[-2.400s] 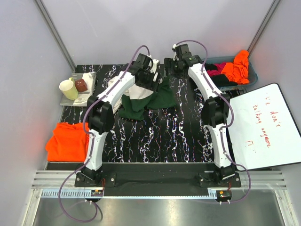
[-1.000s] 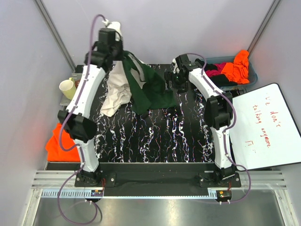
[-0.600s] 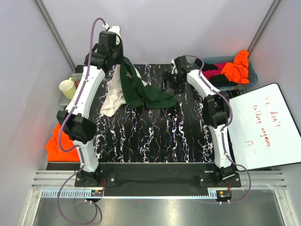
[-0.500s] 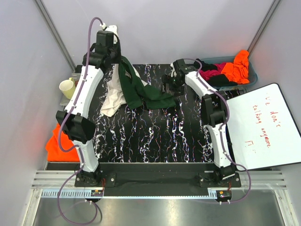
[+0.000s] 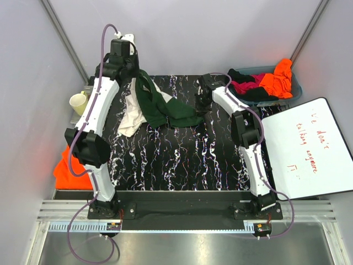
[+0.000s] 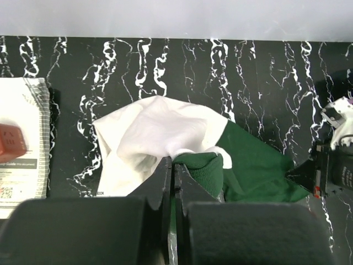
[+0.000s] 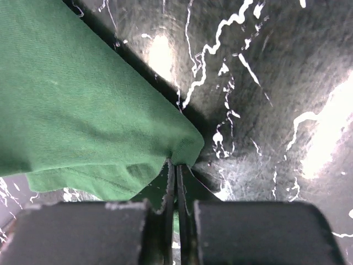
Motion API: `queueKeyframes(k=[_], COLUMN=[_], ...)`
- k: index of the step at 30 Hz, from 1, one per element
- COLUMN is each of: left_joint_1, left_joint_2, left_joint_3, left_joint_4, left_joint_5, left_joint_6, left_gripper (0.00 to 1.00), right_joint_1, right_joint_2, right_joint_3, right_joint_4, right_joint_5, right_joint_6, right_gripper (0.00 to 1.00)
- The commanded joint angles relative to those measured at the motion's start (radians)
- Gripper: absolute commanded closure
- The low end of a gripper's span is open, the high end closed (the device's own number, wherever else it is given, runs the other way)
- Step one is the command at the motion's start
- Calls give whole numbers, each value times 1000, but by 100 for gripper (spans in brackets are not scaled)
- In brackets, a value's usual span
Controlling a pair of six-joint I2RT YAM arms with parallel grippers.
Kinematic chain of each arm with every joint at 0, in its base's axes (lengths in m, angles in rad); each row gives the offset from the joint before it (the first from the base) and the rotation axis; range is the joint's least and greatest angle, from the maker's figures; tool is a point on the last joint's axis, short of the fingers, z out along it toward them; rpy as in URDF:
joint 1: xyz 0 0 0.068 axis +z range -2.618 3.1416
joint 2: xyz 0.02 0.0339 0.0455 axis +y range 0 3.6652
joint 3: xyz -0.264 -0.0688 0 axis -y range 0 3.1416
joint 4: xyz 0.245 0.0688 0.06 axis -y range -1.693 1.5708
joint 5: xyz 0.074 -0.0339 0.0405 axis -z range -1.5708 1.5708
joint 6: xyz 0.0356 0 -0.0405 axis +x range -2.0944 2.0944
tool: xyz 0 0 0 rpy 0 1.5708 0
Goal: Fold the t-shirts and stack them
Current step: Flatten the tshirt out
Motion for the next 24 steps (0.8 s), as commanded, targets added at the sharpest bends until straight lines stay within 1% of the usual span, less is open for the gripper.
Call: queueKeyframes(k=[1, 4, 7, 8, 9, 13, 16, 18, 20, 21, 22, 24], left_joint_1=[-1, -1, -3, -6, -9, -52, -142, -182, -240, -260, -306, -358], left_joint_2=[-54, -73, -94, -101, -113, -134, -140, -139, -137, -136, -133, -137], left_joint_3=[-10, -35, -53, -58, -66, -90, -81, -63, -32, -20, -5, 60], left_joint_4=[60, 60, 58, 57, 61, 61, 60, 51, 45, 40, 29, 17], left_joint_5=[40, 54, 66, 66, 92, 115, 150, 173, 227, 247, 281, 282], left_joint_6=[5, 10, 13, 14, 14, 16, 19, 18, -7, -16, -25, -27], left_gripper=[100, 100, 100, 100, 100, 100, 100, 100, 100, 100, 100, 100], right_joint_1=[19, 19, 19, 19, 17, 17, 17, 16, 16, 16, 16, 16], right_joint_2=[5, -75, -191, -216, -240, -401, -512, -596, -657, -717, -746, -829], right_joint_3=[37, 49, 78, 88, 109, 137, 138, 135, 124, 121, 117, 104], right_joint_4=[-35, -34, -34, -34, -35, -34, -34, -34, -31, -29, -23, -2], right_joint_5=[51, 109, 173, 175, 203, 316, 390, 436, 492, 549, 572, 629], right_joint_6=[-10, -17, -34, -39, -52, -68, -94, -135, -166, -178, -194, -243], right_gripper=[100, 100, 100, 100, 100, 100, 100, 100, 100, 100, 100, 100])
